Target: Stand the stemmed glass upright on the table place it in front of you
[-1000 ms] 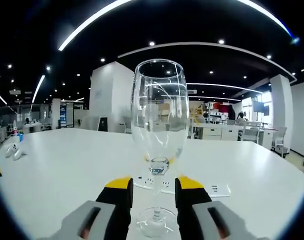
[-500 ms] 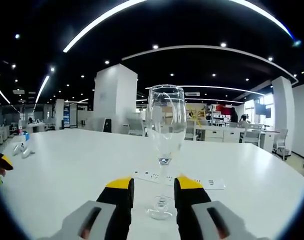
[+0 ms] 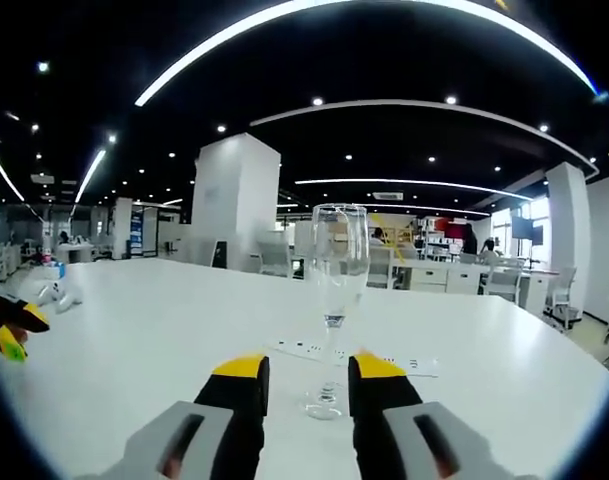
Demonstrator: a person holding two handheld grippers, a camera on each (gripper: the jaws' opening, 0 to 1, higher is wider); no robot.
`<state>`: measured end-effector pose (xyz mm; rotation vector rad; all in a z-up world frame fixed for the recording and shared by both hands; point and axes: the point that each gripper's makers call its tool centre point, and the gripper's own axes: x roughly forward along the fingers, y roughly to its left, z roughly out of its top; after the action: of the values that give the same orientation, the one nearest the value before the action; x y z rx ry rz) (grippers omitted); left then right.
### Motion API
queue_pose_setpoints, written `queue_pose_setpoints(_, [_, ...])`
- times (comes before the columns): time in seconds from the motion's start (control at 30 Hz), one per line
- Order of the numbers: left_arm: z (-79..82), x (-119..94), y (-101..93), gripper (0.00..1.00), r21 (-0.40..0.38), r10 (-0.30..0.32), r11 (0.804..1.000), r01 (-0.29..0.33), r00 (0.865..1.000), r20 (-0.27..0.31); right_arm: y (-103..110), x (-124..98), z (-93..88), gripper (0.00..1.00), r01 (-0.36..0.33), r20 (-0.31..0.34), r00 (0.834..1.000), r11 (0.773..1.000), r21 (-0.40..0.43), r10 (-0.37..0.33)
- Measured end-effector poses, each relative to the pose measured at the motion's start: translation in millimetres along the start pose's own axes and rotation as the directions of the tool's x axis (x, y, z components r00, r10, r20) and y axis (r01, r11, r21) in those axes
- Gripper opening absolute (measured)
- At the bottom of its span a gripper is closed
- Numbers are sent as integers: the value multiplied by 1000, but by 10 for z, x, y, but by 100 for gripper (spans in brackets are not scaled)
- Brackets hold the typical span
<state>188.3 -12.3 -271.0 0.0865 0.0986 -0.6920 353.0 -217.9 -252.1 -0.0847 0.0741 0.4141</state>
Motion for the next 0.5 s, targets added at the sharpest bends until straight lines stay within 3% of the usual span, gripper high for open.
queue_pose_setpoints(0.5, [38,-26,-140,35,0,-7,1000,7,1000,2,159,-574,31,35,-2,20,1000,999,-47,3])
